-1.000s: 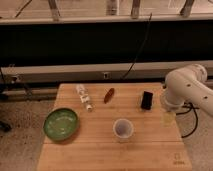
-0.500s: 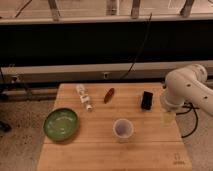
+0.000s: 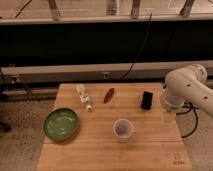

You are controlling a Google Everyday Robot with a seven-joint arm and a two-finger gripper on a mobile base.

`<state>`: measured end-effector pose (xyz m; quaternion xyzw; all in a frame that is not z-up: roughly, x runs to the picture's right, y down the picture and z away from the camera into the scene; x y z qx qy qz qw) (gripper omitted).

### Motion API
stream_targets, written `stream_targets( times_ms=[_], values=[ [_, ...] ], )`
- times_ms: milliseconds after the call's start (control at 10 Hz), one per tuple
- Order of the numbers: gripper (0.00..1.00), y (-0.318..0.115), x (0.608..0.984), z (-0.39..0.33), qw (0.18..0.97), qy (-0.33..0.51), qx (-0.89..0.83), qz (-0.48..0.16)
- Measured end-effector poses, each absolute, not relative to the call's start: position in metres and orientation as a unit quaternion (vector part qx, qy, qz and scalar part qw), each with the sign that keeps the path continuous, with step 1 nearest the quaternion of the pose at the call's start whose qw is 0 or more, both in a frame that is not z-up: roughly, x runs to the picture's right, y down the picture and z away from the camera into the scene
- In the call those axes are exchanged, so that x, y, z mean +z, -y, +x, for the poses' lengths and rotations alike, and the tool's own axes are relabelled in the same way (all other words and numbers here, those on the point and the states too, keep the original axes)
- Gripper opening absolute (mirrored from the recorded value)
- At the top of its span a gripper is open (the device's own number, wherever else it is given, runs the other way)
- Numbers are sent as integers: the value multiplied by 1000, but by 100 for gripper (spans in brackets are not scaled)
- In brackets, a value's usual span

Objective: Pick up the ceramic cup

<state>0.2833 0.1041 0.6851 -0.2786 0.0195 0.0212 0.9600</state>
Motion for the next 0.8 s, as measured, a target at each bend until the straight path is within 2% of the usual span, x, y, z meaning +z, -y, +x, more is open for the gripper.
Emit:
stream_targets(
  times_ms=[400, 800],
  values=[
    [80, -104, 684, 283, 960, -20, 19, -278],
    [80, -119, 681, 241, 961, -4, -54, -272]
  ],
)
